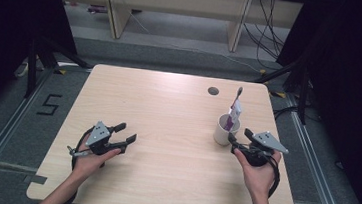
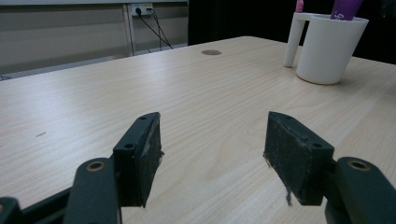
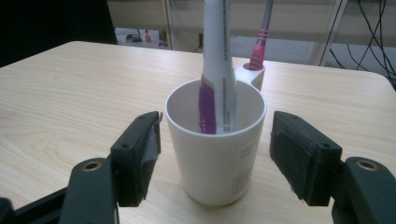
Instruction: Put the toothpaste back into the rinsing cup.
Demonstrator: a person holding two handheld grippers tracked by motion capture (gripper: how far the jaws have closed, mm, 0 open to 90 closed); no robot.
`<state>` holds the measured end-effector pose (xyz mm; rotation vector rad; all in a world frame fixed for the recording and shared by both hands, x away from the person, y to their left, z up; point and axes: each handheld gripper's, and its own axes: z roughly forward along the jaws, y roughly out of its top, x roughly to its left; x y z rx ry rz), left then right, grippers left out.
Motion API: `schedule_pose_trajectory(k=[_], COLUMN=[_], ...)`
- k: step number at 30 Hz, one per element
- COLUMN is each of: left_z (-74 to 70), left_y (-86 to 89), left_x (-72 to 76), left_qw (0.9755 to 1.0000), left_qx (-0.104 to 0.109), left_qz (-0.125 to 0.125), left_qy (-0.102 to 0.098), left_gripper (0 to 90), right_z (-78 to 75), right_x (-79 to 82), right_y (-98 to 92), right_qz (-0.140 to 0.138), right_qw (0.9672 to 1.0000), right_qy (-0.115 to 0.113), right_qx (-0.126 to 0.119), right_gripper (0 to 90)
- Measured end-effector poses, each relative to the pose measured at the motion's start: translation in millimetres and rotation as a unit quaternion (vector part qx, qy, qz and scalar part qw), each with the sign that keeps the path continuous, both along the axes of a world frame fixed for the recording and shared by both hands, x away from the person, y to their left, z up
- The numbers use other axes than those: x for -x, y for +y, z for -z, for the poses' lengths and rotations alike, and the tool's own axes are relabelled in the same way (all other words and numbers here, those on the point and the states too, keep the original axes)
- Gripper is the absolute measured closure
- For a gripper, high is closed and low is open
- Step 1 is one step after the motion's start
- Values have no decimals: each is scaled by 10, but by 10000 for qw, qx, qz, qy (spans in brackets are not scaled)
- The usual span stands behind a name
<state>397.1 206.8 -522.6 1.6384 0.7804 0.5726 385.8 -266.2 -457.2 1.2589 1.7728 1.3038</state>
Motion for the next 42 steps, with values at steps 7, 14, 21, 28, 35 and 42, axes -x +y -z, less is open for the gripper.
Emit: schedule_pose_trajectory(k=[7, 14, 21, 28, 35, 42], left_z=[0, 7, 0, 0, 8, 7], left_y=[1, -2, 6, 6, -13, -25], left_x=[0, -5, 7, 7, 10, 21], left_qw=[10000, 10000, 10000, 10000, 9999, 9999], left_qx=[15, 79, 11, 1, 11, -24], left_qz=[-4, 11, -10, -12, 17, 14], left_qy=[9, -37, -20, -22, -104, -140], left_gripper=[362, 362, 362, 362, 361, 359], right_z=[72, 191, 297, 376, 418, 444], right_x=[63, 139, 214, 206, 234, 256], right_y=[-55, -108, -139, -163, -162, -152], right_qz=[46, 111, 186, 65, 186, 258], right_qw=[10000, 9998, 9994, 9999, 9998, 9994], right_qy=[57, 122, 253, 76, 62, 18], right_qx=[-2, -69, -109, -93, -82, -237], right_gripper=[345, 345, 345, 345, 345, 346])
